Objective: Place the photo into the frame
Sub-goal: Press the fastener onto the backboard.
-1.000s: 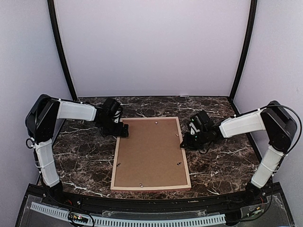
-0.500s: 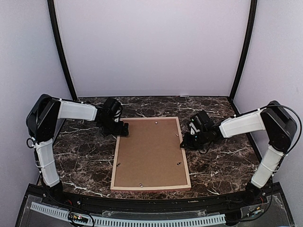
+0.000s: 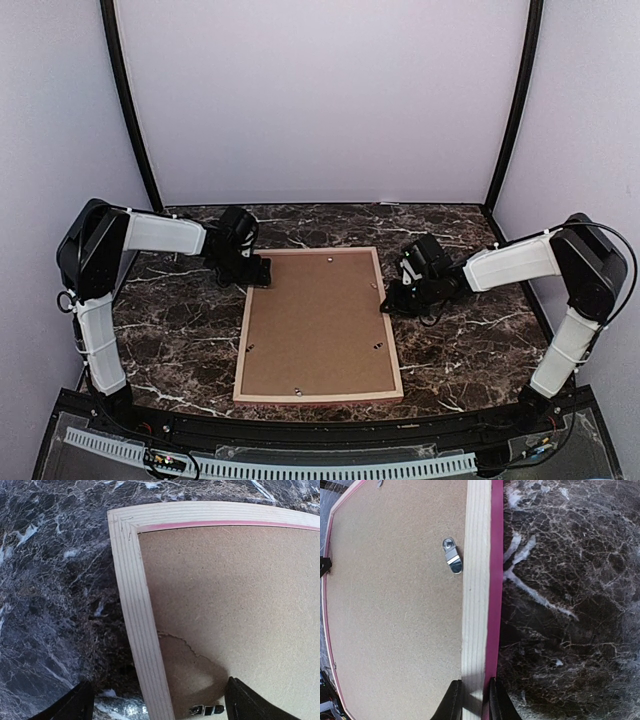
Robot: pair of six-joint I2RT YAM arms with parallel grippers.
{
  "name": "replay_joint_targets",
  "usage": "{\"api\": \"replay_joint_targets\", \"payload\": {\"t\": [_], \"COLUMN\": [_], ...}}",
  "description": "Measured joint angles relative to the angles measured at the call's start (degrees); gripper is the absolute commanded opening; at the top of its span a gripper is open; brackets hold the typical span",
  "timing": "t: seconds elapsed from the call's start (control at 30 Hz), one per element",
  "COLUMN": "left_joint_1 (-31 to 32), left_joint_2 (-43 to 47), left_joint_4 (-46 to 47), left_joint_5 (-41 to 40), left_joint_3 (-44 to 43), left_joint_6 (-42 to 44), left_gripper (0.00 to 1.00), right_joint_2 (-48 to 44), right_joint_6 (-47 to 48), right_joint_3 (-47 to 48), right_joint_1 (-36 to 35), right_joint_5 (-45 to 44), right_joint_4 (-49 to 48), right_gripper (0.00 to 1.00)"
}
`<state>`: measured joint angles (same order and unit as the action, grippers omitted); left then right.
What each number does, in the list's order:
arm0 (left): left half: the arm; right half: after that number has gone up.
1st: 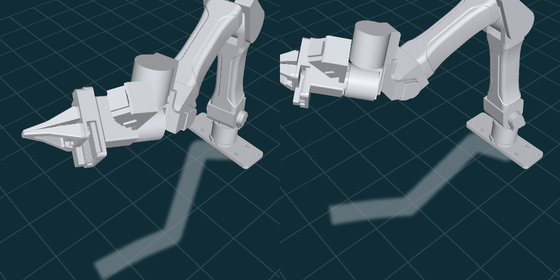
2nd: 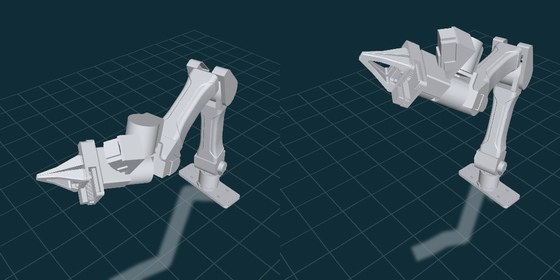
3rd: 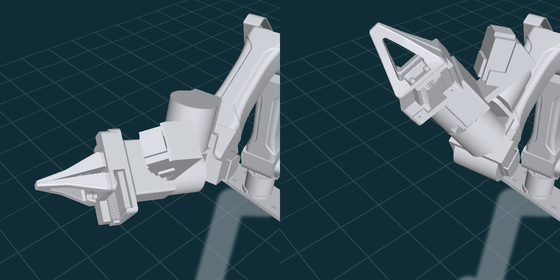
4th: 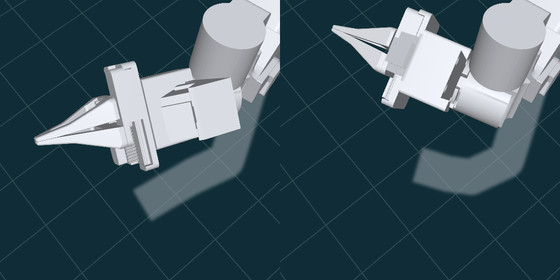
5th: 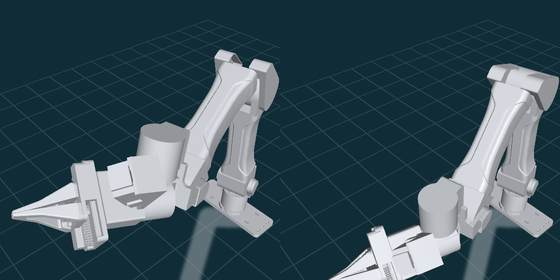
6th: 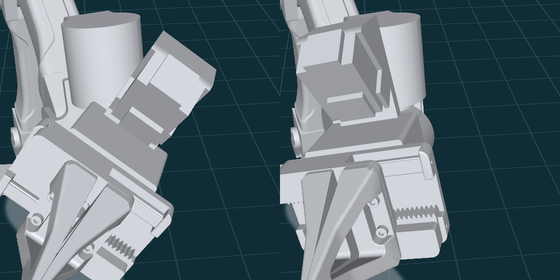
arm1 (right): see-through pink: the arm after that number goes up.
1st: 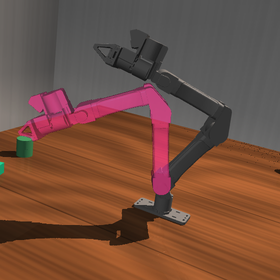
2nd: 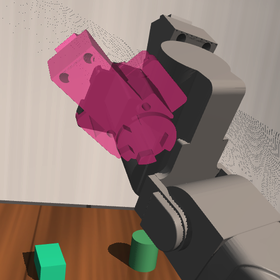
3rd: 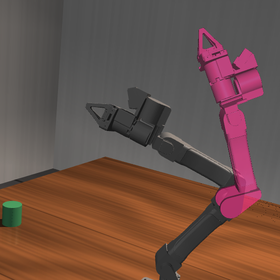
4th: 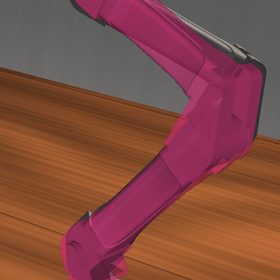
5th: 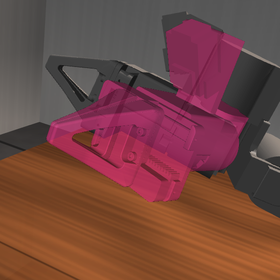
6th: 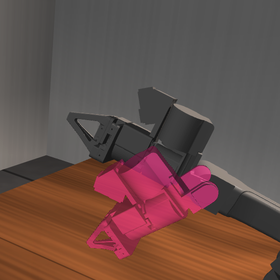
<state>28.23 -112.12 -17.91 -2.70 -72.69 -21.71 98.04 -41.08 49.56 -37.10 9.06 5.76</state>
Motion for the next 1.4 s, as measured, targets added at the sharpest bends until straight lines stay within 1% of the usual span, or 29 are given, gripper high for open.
{"api": "replay_joint_targets", "payload": {"t": [0.17, 0.53, 0.67, 0.8, 0.97, 1.07, 1.2, 1.4], "left_joint_1": [0.0, 0.0, 0.0, 0.0, 0.0, 0.0, -0.1, -0.3], "left_joint_2": [0.5, 3.6, 3.8, 4.0, 4.2, 4.3, 4.3, 4.5], "left_joint_4": [1.1, 2.9, 3.2, 3.3, 3.8, 4.3, 4.7, 4.7], "left_joint_5": [0.1, 0.6, 0.9, 1.4, 2.2, 2.8, 3.7, 4.0], "left_joint_3": [1.2, 5.9, 6.2, 6.5, 6.8, 7.1, 7.2, 7.4], "left_joint_6": [-0.7, -1.6, -1.7, -1.9, -2.0, -2.1, -2.4, -2.6], "left_gripper": [0.9, 0.78, 0.7, 0.59, 0.49, 0.41, 0.34, 0.28], "right_joint_2": [0.0, 0.0, 0.0, 0.0, 0.0, 0.0, 0.0, 0.0], "right_joint_6": [-0.1, -0.2, -0.2, -0.2, -0.2, -0.2, -0.2, -0.2], "right_joint_3": [-0.1, -0.5, -0.5, -0.7, -0.7, -0.7, -0.7, -0.7], "right_joint_1": [0.0, 0.0, 0.0, 0.0, 0.0, 0.0, 0.0, 0.0], "right_joint_5": [0.1, 0.3, 0.3, 0.4, 0.4, 0.5, 0.5, 0.5], "right_joint_4": [-0.3, -1.3, -1.3, -1.6, -1.7, -1.8, -1.8, -1.8], "right_gripper": [0.15, 0.15, 0.15, 0.15, 0.16, 0.16, 0.16, 0.15]}}
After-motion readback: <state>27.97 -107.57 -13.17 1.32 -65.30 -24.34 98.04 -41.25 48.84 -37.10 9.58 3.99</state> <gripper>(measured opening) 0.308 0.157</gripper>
